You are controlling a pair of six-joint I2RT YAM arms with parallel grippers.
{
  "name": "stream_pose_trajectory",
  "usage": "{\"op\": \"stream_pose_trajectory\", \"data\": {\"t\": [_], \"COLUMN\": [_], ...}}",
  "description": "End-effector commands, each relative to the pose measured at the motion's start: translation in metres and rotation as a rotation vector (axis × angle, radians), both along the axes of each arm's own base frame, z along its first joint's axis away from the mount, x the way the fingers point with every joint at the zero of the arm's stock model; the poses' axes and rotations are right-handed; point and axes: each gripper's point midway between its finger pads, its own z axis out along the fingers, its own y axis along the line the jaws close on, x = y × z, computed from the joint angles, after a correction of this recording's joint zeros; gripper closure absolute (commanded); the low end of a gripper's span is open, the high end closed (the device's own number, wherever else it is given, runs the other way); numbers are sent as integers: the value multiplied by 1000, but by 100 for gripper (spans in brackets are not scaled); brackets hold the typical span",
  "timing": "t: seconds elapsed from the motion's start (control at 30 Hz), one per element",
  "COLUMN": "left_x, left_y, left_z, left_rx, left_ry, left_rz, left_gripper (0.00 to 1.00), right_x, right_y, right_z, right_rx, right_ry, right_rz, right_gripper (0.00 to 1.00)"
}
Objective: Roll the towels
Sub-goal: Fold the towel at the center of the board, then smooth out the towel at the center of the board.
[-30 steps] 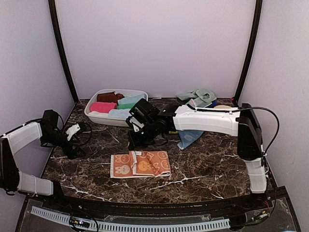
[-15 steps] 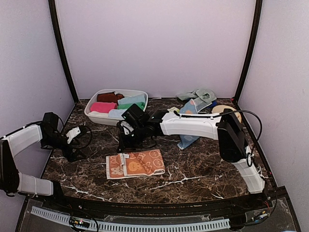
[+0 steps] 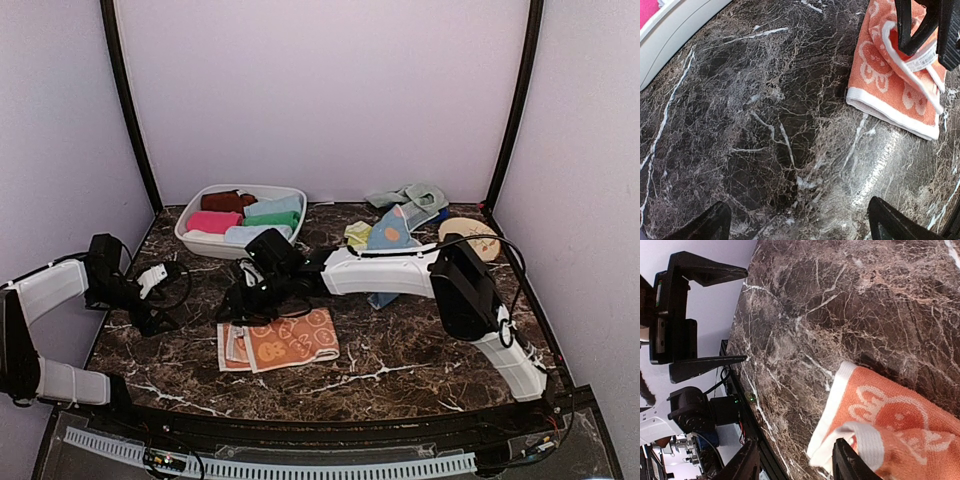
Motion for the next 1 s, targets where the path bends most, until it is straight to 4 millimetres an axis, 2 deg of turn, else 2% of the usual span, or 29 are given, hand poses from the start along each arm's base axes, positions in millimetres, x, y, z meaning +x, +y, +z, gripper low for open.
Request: {"op": "stream_pose_trajectory", "data": {"t": [0.0, 0.13, 0.27, 0.33, 0.4, 0.53, 0.63, 0.77, 0.97], "left_x": [-2, 1, 6, 6, 6, 6, 7, 10, 8], "left_y": [-5, -17, -35, -48, -64, -99, -116, -133, -145], "left_z": [5, 18, 34, 35, 34, 29, 21, 6, -10], "left_rx": [-36, -120, -187, -176, -158, -99, -51, 18, 99], "left_ry": [-12, -15, -13, -13, -28, -63, -42, -45, -101], "left_rz": [-17, -24, -60, -99, -151, -277, -356, -418, -489], "left_gripper": [2, 3, 7, 10, 11, 17, 22, 27, 33], "right_x": [3, 14, 22, 28, 37, 48, 52, 56, 57], "right_y": [2, -17, -45, -62, -81, -121, -140, -153, -157], "right_z": [50, 76, 83, 85, 76, 34, 7, -19, -38], "right_rx": [152, 215, 193, 196, 142, -45, -127, -171, -188], "right_ry": [-6, -16, -39, -41, -62, -98, -102, -81, -59], "right_rz": [-7, -24, -40, -61, -89, -113, -116, -119, -118], "right_gripper": [49, 43, 41, 40, 42, 48, 53, 57, 59]}}
